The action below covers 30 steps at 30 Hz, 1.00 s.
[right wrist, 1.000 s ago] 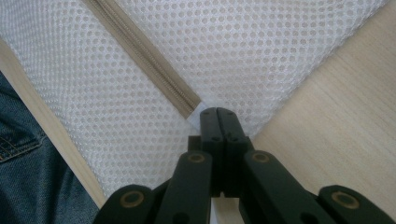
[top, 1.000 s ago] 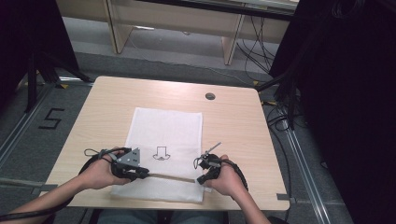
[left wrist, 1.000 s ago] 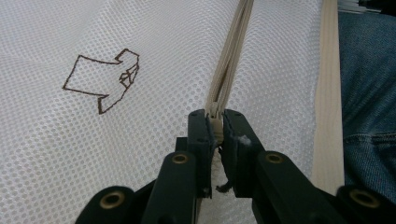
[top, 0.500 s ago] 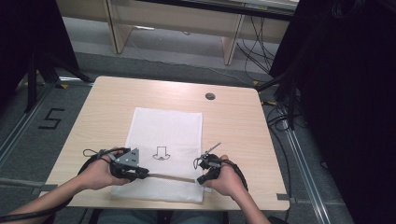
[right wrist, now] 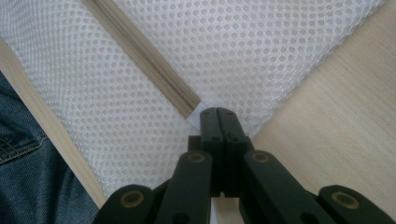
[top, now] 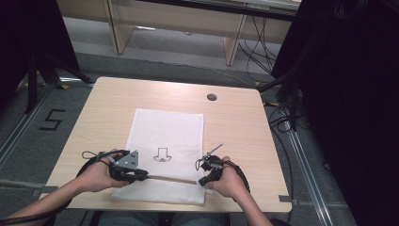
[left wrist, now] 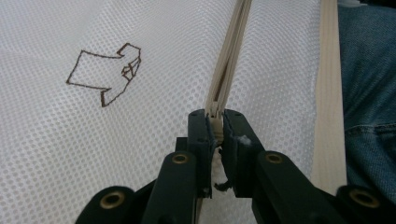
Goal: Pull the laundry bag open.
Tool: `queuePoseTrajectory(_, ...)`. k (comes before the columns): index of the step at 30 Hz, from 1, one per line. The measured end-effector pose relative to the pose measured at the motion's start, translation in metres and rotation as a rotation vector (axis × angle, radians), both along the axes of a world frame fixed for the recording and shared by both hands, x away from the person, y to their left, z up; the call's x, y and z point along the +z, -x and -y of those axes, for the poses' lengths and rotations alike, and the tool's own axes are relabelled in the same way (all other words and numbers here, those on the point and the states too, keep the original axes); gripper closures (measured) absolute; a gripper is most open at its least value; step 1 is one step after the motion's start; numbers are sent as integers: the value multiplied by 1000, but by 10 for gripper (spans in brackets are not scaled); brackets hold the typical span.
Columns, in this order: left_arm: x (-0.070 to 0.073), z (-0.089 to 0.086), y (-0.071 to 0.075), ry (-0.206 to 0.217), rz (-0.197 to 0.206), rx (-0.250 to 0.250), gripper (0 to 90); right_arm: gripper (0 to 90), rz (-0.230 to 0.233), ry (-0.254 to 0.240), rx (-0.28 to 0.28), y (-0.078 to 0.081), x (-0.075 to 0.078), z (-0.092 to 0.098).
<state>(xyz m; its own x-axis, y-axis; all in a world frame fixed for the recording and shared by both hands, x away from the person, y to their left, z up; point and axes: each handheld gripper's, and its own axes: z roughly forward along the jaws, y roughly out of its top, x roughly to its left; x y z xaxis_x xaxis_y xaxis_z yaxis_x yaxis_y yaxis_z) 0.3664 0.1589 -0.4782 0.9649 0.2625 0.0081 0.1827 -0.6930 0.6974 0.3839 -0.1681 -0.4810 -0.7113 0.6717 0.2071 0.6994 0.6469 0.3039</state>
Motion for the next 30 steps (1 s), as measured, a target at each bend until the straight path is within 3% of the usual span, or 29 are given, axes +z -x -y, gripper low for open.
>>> queuePoseTrajectory(2, 1, -2, 0, 22, -15, 8, 817, 900, 0, 0, 0, 0, 0, 0)
queuePoseTrajectory(11, 1, -5, -1, -2, -6, 0, 817, 900, -1, 1, -1, 0, 0, 0)
queuePoseTrajectory(14, 0, -8, 1, 14, -21, 20, 817, 900, -1, -1, -1, 0, 0, 0)
queuePoseTrajectory(20, 1, -10, 1, 9, -15, 15, 817, 900, -1, 1, -1, 0, 0, 0)
queuePoseTrajectory(23, 0, -9, 1, 27, -24, 18, 817, 900, -1, -1, -2, 0, 0, 0)
queuePoseTrajectory(29, 1, -12, 0, 7, -14, 12, 818, 900, -9, -5, -9, 0, 0, 0)
queuePoseTrajectory(30, 0, -12, 0, 24, -22, 23, 817, 900, -10, -5, -9, 0, 0, 0)
